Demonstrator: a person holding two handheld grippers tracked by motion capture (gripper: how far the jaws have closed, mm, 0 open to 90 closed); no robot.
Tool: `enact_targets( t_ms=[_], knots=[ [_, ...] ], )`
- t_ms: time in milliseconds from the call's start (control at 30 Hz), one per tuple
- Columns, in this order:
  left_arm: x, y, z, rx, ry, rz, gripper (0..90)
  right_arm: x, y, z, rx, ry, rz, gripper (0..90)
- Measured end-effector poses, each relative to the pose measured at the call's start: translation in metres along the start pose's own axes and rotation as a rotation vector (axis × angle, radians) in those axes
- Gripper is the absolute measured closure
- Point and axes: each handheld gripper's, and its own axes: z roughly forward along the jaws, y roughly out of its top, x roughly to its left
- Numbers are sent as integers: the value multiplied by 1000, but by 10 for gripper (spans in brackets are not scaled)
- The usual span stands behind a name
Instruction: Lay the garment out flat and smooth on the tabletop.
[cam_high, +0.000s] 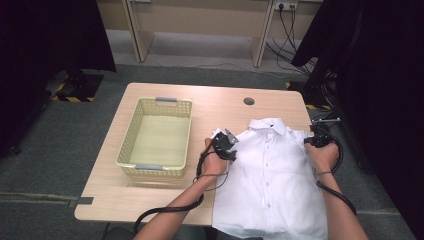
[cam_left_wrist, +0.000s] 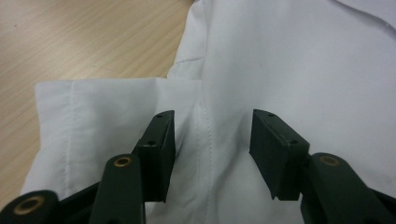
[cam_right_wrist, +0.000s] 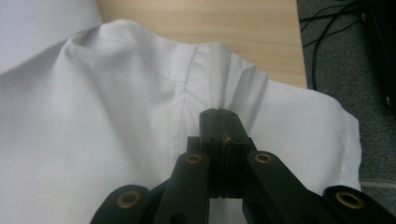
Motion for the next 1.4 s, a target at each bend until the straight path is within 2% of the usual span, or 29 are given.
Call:
enact_targets(
  t_ms=[167, 267, 333, 467, 667, 733, 933, 1067, 1233, 1400],
  knots=[
    [0, -2, -2, -4, 1, -3, 495, -2, -1, -2, -2, -43, 30, 891],
    [1, -2, -2, -1, -5, -5, 483, 2, -1, -3, 8, -73, 5, 776],
    [2, 0, -2, -6, -10, -12, 463, 6, 0, -6, -17, -51, 4, 737],
    [4, 6, -7, -36, -24, -26, 451, 17, 3, -12, -43, -14, -40, 689],
    [14, 22, -14, -76, -34, -69, 439, 37, 5, -16, -47, 56, -87, 665],
    [19, 27, -13, -77, -34, -82, 437, 41, 4, -15, -38, 60, -95, 662],
    [36, 32, 4, -40, -38, -125, 451, 49, -2, -11, -7, 105, -100, 633],
    [43, 32, 18, -18, -44, -145, 467, 52, -5, -9, -7, 113, -106, 619],
    [44, 34, 30, 4, -55, -156, 465, 54, -8, -8, -6, 119, -116, 615],
    [40, 36, 35, 15, -65, -145, 457, 55, -11, -7, -3, 126, -123, 608]
  ],
)
